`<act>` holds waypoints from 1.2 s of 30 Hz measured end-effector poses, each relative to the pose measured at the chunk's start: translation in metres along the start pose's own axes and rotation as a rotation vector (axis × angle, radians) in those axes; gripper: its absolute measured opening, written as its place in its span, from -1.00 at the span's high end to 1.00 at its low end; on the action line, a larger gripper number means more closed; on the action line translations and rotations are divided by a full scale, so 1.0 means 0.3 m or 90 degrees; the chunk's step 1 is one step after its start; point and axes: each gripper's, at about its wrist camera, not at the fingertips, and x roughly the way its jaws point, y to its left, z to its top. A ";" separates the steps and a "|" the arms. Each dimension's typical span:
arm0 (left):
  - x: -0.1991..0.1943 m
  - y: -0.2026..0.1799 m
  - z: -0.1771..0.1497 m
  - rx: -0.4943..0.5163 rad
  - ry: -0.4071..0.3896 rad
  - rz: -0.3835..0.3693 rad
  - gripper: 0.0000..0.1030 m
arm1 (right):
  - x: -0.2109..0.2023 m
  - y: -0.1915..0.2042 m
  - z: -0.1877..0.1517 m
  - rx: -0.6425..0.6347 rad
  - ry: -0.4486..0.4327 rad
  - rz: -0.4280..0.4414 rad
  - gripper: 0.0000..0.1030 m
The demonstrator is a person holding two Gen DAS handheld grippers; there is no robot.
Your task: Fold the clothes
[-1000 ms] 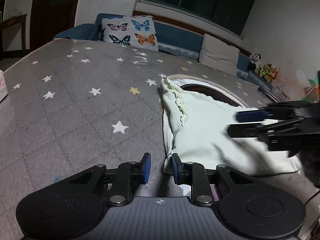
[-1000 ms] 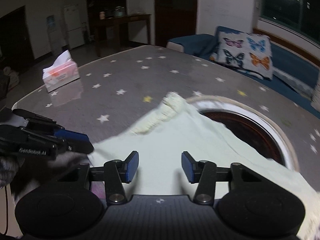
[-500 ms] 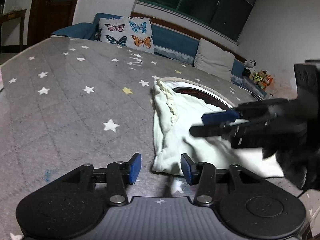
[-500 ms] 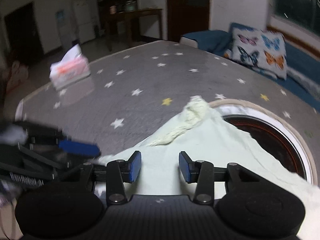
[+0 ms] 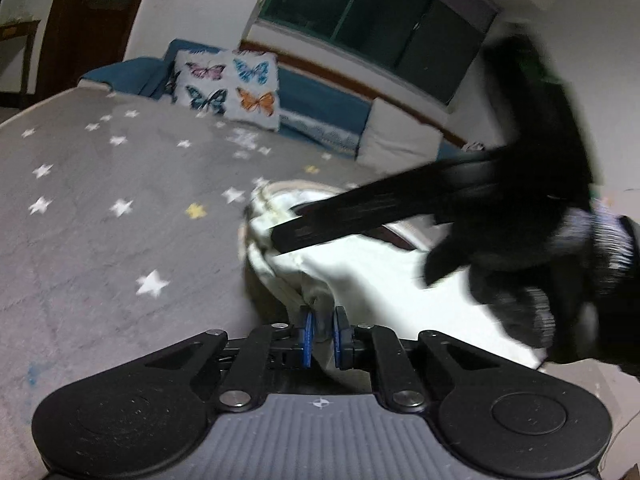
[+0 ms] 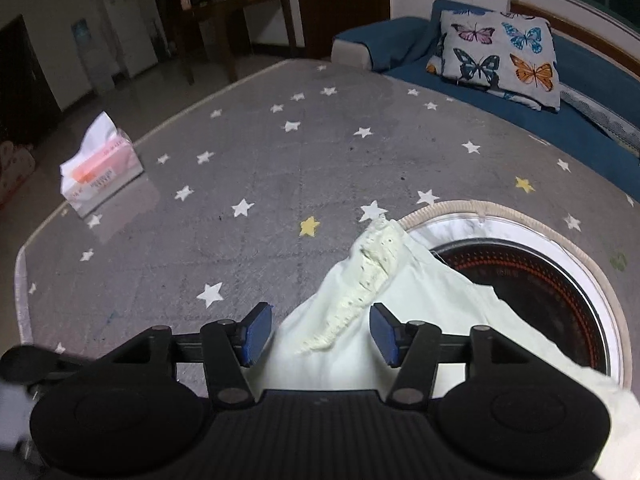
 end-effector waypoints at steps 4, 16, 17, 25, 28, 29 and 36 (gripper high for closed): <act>0.013 -0.056 0.016 0.012 -0.007 -0.025 0.79 | 0.044 0.021 0.037 -0.028 0.030 -0.027 -0.15; 0.045 -0.147 0.025 0.043 -0.001 -0.048 0.79 | 0.088 0.017 0.026 -0.064 0.039 -0.098 0.72; 0.044 -0.151 0.024 0.045 -0.001 -0.051 0.78 | 0.083 0.011 0.022 -0.059 0.034 -0.097 0.76; 0.019 -0.198 0.025 0.068 -0.012 -0.078 0.48 | -0.056 -0.121 -0.040 0.056 -0.043 -0.047 0.81; 0.003 -0.222 0.031 0.080 -0.026 -0.079 0.13 | -0.126 -0.187 -0.086 0.106 -0.077 -0.037 0.82; 0.001 -0.229 0.035 0.083 -0.028 -0.080 0.12 | -0.151 -0.211 -0.103 0.122 -0.089 -0.035 0.82; 0.021 -0.292 0.039 0.106 -0.023 -0.070 -0.03 | -0.311 -0.399 -0.260 0.228 -0.155 -0.033 0.83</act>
